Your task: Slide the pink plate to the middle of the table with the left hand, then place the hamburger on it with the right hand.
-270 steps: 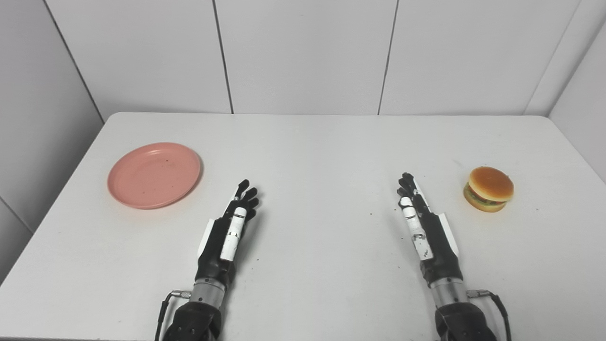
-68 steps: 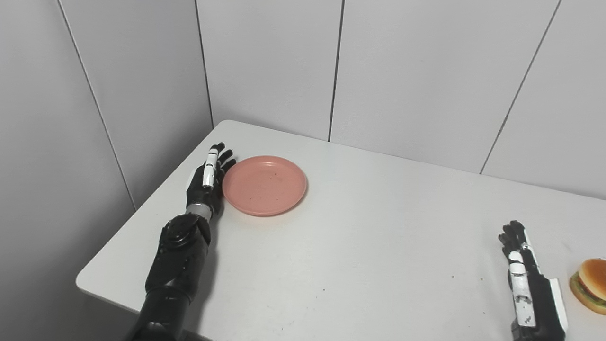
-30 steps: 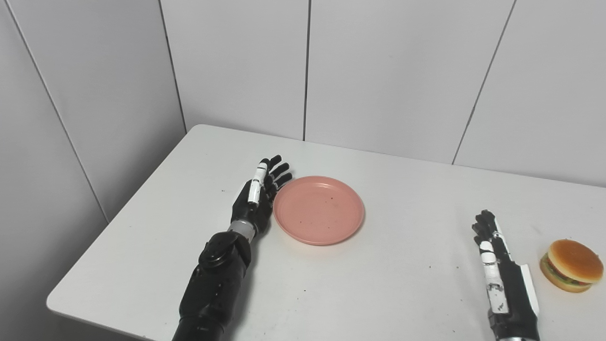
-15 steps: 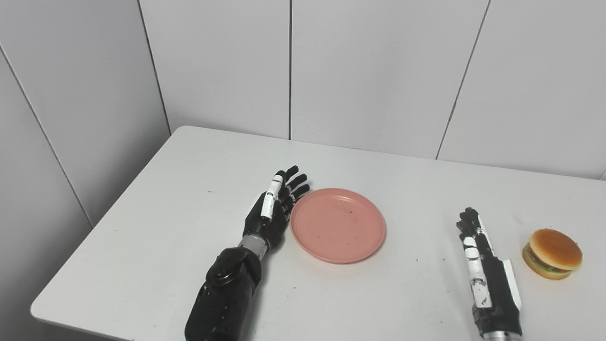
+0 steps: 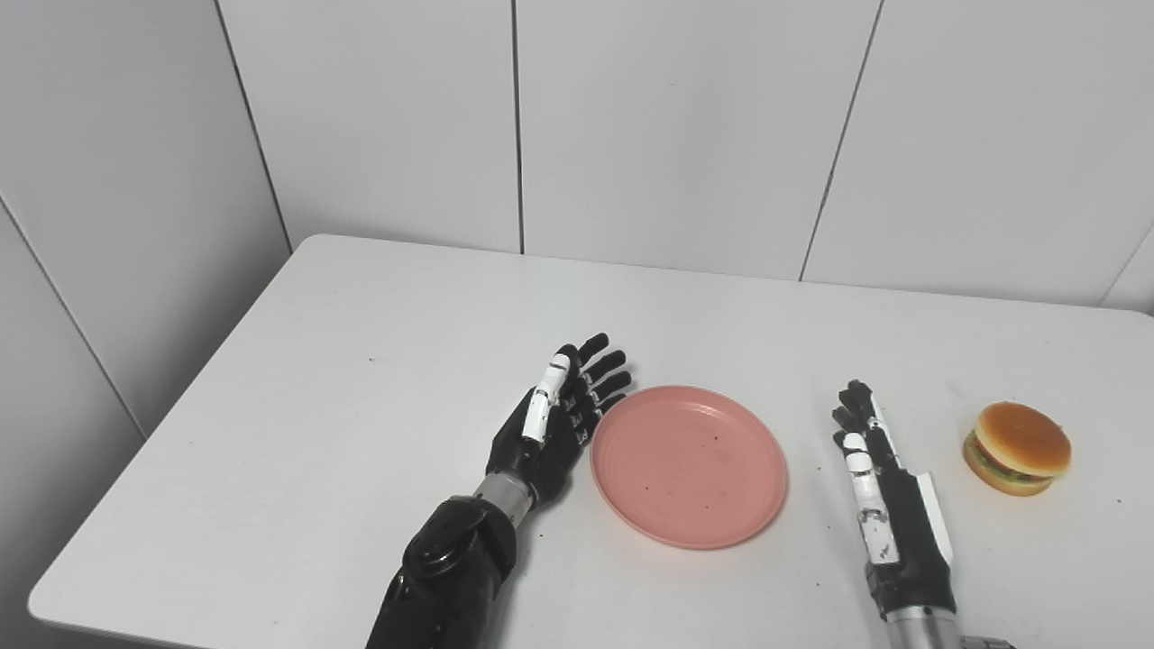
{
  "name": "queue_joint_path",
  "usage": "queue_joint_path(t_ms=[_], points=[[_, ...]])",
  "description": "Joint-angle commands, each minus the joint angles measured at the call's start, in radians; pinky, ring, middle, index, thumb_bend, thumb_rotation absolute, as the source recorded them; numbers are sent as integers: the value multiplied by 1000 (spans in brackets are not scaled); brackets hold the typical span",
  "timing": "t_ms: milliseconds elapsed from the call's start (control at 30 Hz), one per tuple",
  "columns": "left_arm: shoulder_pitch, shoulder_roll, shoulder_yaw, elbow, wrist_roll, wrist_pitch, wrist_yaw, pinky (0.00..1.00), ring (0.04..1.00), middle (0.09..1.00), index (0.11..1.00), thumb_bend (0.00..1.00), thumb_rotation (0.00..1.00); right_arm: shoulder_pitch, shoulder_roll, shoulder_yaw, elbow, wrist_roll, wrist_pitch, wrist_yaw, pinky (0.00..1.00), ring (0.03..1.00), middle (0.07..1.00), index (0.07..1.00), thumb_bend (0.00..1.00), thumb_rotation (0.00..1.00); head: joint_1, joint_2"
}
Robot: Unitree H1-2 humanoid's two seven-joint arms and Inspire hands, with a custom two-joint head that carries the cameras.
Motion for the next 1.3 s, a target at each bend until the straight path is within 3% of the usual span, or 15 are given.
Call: queue_joint_path(t_ms=[0, 200, 600, 700, 900, 1033, 1267], points=[[31, -12, -17, -4, 2, 61, -2, 901, 896, 900, 896, 342, 1000, 40, 22, 9, 17, 15, 13, -3, 965, 956, 965, 968, 159, 1000, -6, 2], [54, -11, -40, -26, 2, 67, -21, 895, 902, 905, 895, 356, 1000, 38, 28, 6, 8, 0, 32, -12, 968, 951, 956, 959, 161, 1000, -36, 10], [62, -15, -23, -37, 9, 59, 0, 924, 918, 922, 912, 352, 1000, 28, 31, -14, -47, -39, 80, -58, 987, 942, 935, 939, 166, 1000, -112, 17], [64, -16, -17, -39, 13, 51, 5, 937, 922, 928, 918, 351, 1000, 19, 13, -14, -70, -60, 60, -58, 964, 918, 923, 929, 206, 992, -128, 12], [71, -11, 3, -37, 6, 38, -2, 938, 927, 933, 926, 349, 1000, -3, -33, -12, -174, -125, 114, -44, 903, 888, 904, 917, 329, 1000, -197, -6], [73, -11, 18, -37, -2, 39, -7, 932, 926, 933, 930, 344, 1000, -22, -55, -9, -240, -155, 159, -36, 879, 879, 898, 916, 470, 1000, -231, -17], [75, -3, 39, -36, -25, 43, -13, 912, 912, 924, 928, 337, 1000, -89, -117, -13, -337, -196, 203, -10, 829, 866, 906, 928, 479, 952, -322, -47]])
